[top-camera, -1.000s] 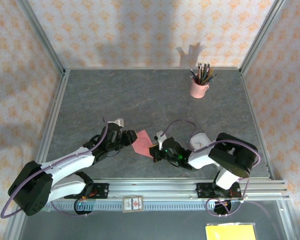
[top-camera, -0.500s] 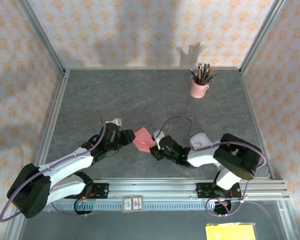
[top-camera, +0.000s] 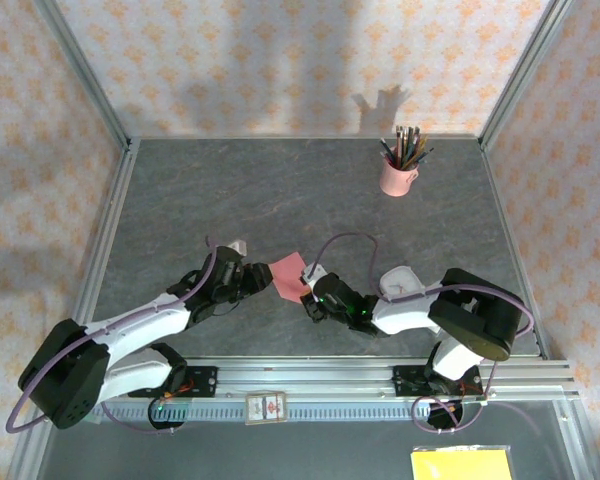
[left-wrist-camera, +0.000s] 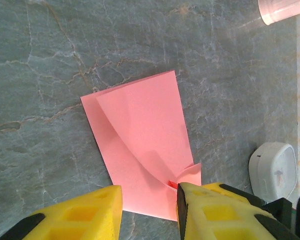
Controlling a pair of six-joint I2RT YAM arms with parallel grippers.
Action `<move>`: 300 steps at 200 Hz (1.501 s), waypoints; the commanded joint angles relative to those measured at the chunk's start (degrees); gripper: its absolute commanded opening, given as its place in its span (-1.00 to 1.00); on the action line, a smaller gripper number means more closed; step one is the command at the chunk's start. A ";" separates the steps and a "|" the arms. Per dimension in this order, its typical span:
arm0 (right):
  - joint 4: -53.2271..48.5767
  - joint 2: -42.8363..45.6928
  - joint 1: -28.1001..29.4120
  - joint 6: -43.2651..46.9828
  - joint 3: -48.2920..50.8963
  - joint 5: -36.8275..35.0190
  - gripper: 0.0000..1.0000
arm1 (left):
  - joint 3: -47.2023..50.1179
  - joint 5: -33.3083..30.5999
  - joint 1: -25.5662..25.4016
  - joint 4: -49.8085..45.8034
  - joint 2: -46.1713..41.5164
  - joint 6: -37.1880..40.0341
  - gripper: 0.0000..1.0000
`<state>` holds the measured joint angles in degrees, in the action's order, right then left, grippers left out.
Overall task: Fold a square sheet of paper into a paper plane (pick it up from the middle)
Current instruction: Fourth fold the wing at the center of the table.
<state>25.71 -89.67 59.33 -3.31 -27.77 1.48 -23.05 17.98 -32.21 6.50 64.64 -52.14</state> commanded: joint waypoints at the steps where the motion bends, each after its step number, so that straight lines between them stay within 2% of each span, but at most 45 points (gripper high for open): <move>1: 0.91 2.28 0.41 -0.49 -0.26 -0.62 -0.68 | -0.07 1.03 0.43 1.67 0.96 0.20 -0.28; 59: -6.29 -0.46 2.83 2.94 -3.67 -9.63 -0.56 | 0.11 1.43 0.41 2.12 1.70 0.54 -0.26; 162: -10.61 -5.35 4.59 6.48 -7.52 -16.96 -0.44 | 1.40 2.49 1.08 3.65 1.91 -0.41 -0.25; 195: -8.82 -4.02 4.61 6.18 -6.95 -16.19 -0.69 | 1.68 4.03 1.09 5.40 3.63 -2.21 -0.25; 219: -7.14 -2.21 4.61 4.75 -6.12 -13.96 -0.80 | 1.69 6.64 1.09 9.32 5.91 -5.46 -0.25; 258: -5.88 -1.52 4.58 3.01 -5.38 -12.94 -0.83 | 0.96 10.87 1.18 16.26 9.99 -10.27 -0.20; 300: -5.60 -1.56 4.63 2.32 -5.02 -12.63 -0.84 | -2.55 11.45 1.26 16.61 14.70 -10.79 -0.15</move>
<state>18.92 -92.44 63.61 0.38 -33.95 -10.94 -22.79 28.12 -31.44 20.12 77.65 -61.49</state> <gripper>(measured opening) 0.081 0.420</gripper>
